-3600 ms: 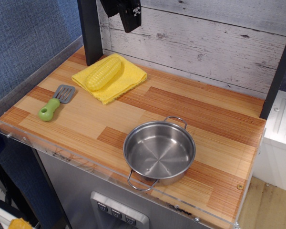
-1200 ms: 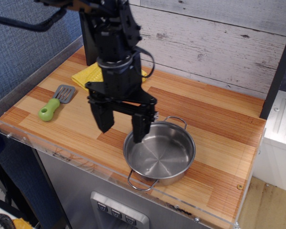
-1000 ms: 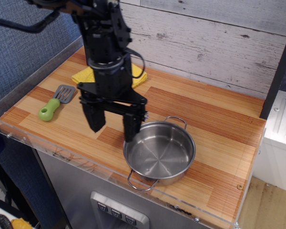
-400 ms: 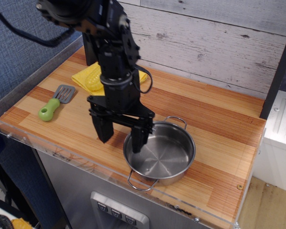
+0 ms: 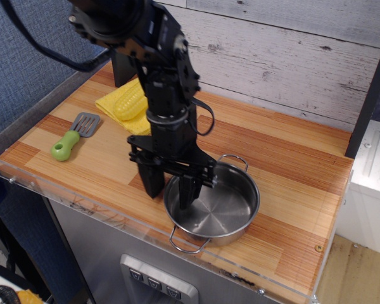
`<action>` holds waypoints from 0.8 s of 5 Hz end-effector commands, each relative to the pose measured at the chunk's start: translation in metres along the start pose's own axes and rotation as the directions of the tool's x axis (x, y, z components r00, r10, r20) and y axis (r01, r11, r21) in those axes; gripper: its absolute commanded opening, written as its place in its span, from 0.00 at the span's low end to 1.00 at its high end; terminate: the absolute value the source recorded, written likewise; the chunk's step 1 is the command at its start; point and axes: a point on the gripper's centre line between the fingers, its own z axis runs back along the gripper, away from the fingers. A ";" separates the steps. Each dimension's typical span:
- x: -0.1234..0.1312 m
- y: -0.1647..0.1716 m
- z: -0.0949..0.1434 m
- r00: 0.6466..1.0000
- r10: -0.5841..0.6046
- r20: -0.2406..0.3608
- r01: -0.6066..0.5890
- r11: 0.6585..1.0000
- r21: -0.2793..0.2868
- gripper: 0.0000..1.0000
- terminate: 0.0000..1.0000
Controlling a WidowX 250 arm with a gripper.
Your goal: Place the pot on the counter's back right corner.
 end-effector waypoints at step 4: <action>0.010 0.003 0.047 0.989 -0.091 0.119 0.088 0.996 0.027 0.00 0.00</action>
